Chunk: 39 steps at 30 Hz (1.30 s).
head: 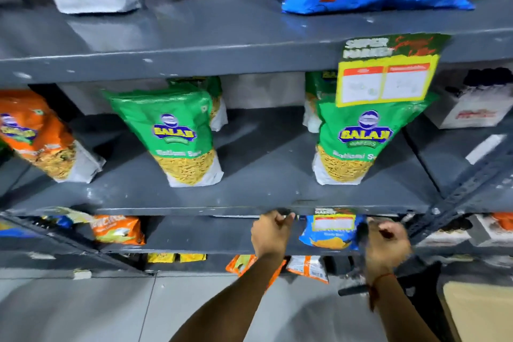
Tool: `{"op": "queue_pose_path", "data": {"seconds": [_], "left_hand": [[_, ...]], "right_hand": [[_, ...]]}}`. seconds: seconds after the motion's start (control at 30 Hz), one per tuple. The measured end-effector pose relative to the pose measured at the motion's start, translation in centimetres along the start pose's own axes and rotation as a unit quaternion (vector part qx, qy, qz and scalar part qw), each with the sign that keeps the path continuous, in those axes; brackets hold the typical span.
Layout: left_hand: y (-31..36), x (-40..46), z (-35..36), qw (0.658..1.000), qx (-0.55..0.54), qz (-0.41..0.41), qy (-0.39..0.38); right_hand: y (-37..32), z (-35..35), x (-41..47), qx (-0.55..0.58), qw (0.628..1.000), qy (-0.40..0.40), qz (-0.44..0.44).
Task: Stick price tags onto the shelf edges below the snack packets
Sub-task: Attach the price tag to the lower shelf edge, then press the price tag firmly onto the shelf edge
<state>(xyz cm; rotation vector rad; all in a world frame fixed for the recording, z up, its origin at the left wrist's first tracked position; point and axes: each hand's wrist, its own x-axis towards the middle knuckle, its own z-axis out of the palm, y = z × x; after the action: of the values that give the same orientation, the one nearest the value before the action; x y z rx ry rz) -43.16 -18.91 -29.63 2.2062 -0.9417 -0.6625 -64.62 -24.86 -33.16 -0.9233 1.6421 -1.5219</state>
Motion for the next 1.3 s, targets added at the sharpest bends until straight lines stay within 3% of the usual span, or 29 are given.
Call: {"op": "queue_pose_path", "data": {"seconds": [0.13, 0.3, 0.37, 0.43, 0.57, 0.8, 0.9, 1.0, 1.2, 1.3], "left_hand": [[-6.6, 0.0, -4.7, 0.994, -0.028, -0.084, 0.060], [-15.9, 0.3, -11.7, 0.955, -0.161, -0.202, 0.146], [-18.9, 0.5, -14.4, 0.918, -0.253, -0.267, 0.149], [-22.0, 0.8, -17.5, 0.860, -0.354, -0.329, 0.163], [-25.4, 2.8, -23.8, 0.770, -0.505, -0.348, 0.178], [-29.1, 9.1, -32.3, 0.698, -0.631, -0.312, 0.135], [-29.9, 11.7, -34.4, 0.696, -0.647, -0.295, 0.103], [-30.9, 14.2, -35.0, 0.706, -0.651, -0.273, 0.067], [-32.2, 16.6, -35.0, 0.791, -0.551, -0.262, 0.047], [-32.7, 16.2, -36.0, 0.802, -0.541, -0.245, 0.067]], "right_hand": [[-1.5, 3.3, -4.3, -0.049, 0.996, -0.023, -0.075], [-4.0, 11.9, -13.5, -0.098, 0.954, -0.166, -0.227], [-5.1, 15.7, -18.1, -0.112, 0.914, -0.240, -0.306], [-6.4, 19.6, -23.1, -0.118, 0.865, -0.326, -0.363], [-9.6, 27.1, -31.5, -0.182, 0.750, -0.463, -0.437], [-12.8, 39.7, -40.5, -0.301, 0.641, -0.549, -0.445], [-12.9, 43.5, -42.6, -0.382, 0.602, -0.543, -0.445], [-11.8, 45.8, -44.0, -0.417, 0.588, -0.541, -0.433], [-10.4, 47.2, -45.3, -0.403, 0.659, -0.527, -0.353], [-9.8, 46.4, -45.2, -0.365, 0.700, -0.527, -0.316]]}}
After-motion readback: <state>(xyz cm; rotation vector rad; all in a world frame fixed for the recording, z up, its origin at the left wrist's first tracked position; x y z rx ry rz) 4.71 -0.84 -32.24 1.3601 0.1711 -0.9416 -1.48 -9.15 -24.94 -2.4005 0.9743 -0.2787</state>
